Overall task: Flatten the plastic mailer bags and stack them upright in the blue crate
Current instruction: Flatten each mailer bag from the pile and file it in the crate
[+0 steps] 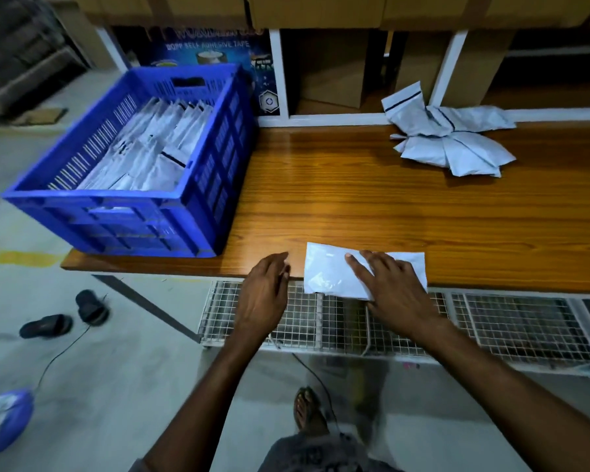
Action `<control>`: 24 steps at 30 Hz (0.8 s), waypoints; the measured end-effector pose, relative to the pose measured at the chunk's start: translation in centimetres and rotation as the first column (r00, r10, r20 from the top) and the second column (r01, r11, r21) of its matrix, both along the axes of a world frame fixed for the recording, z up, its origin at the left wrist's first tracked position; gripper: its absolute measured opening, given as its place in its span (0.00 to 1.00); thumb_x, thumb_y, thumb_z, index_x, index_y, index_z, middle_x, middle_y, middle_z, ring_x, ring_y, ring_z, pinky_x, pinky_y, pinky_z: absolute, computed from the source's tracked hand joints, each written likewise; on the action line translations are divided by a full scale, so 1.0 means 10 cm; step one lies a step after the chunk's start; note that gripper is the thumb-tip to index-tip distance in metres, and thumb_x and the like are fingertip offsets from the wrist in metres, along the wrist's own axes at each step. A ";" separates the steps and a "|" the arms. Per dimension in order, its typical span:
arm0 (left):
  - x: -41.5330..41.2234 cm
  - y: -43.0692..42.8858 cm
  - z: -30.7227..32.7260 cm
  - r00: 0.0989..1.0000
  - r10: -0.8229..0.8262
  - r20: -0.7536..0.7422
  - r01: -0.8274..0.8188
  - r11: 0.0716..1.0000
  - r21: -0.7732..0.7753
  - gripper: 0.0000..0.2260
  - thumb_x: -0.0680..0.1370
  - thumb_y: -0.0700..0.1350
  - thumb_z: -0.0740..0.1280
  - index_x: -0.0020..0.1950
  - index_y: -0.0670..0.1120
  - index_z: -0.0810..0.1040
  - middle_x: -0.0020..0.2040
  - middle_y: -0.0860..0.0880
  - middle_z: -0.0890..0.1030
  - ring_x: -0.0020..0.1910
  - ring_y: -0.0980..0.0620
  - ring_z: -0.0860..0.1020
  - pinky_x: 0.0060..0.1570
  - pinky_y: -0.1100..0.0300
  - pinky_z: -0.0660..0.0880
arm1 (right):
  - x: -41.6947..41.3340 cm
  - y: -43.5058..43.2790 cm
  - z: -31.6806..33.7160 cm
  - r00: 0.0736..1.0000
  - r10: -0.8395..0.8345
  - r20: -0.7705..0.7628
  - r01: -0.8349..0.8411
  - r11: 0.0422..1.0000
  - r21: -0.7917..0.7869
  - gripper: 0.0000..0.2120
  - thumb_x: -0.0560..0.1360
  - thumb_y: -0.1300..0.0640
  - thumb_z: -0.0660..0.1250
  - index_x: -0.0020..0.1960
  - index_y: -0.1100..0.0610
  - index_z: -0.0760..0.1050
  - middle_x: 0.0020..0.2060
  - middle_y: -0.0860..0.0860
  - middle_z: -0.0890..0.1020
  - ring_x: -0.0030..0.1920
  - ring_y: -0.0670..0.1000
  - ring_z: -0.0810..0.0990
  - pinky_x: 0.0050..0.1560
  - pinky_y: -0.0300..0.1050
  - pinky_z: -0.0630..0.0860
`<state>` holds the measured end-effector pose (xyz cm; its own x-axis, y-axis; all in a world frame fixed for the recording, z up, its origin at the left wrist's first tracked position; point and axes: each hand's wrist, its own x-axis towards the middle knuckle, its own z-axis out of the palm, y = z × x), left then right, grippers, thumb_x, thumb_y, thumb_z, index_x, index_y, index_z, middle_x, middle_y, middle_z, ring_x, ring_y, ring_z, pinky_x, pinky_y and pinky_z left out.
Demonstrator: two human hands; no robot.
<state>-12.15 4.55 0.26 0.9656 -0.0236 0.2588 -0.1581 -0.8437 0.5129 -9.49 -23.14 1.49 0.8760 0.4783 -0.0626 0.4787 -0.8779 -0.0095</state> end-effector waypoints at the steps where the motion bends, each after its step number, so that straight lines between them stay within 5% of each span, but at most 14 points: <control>1: -0.08 0.02 0.04 0.999 0.029 0.019 -0.029 0.999 -0.033 0.16 0.85 0.44 0.63 0.74 0.47 0.74 0.67 0.46 0.78 0.60 0.46 0.78 0.57 0.50 0.78 | -0.08 0.03 0.01 1.000 0.000 0.026 0.000 1.000 -0.004 0.46 0.68 0.56 0.73 0.82 0.50 0.56 0.75 0.57 0.68 0.72 0.60 0.69 0.59 0.57 0.71; 4: -0.27 0.13 0.25 0.985 0.110 0.131 -0.102 0.993 -0.065 0.16 0.83 0.41 0.65 0.71 0.49 0.76 0.66 0.48 0.78 0.58 0.47 0.78 0.53 0.51 0.77 | -0.33 0.14 0.14 0.995 -0.031 0.091 0.022 0.995 0.093 0.45 0.62 0.65 0.70 0.79 0.52 0.64 0.71 0.55 0.74 0.66 0.59 0.76 0.52 0.54 0.73; 10: -0.18 0.60 0.96 0.868 0.268 0.418 -0.200 0.959 -0.200 0.13 0.80 0.36 0.66 0.63 0.45 0.80 0.58 0.48 0.83 0.57 0.47 0.81 0.57 0.52 0.76 | -0.42 0.75 0.92 0.974 -0.019 0.224 -0.048 0.956 0.291 0.42 0.63 0.60 0.64 0.78 0.53 0.65 0.71 0.53 0.75 0.66 0.57 0.75 0.56 0.54 0.75; 17: 0.24 1.74 1.46 0.764 0.410 0.497 -0.251 0.900 -0.357 0.10 0.82 0.41 0.65 0.60 0.47 0.81 0.55 0.52 0.84 0.56 0.51 0.81 0.55 0.48 0.77 | -0.20 1.99 1.78 0.942 -0.025 0.334 -0.125 0.899 0.419 0.37 0.66 0.60 0.64 0.76 0.52 0.69 0.66 0.51 0.78 0.58 0.56 0.79 0.48 0.48 0.76; 21: 0.63 2.64 1.61 0.815 0.366 0.450 -0.254 0.923 -0.289 0.10 0.83 0.47 0.64 0.62 0.50 0.81 0.57 0.53 0.83 0.58 0.49 0.80 0.59 0.50 0.76 | 0.20 2.85 2.18 0.944 -0.125 0.304 -0.069 0.829 0.554 0.32 0.73 0.58 0.66 0.77 0.48 0.65 0.68 0.47 0.73 0.58 0.56 0.79 0.44 0.47 0.74; 24: 1.00 3.31 1.64 0.890 0.255 0.378 -0.249 0.966 -0.065 0.11 0.82 0.50 0.64 0.61 0.49 0.81 0.58 0.49 0.83 0.57 0.42 0.78 0.58 0.49 0.72 | 0.61 3.51 2.41 0.941 -0.175 0.290 -0.024 0.821 0.570 0.25 0.78 0.53 0.64 0.74 0.47 0.66 0.63 0.50 0.78 0.57 0.60 0.79 0.47 0.51 0.74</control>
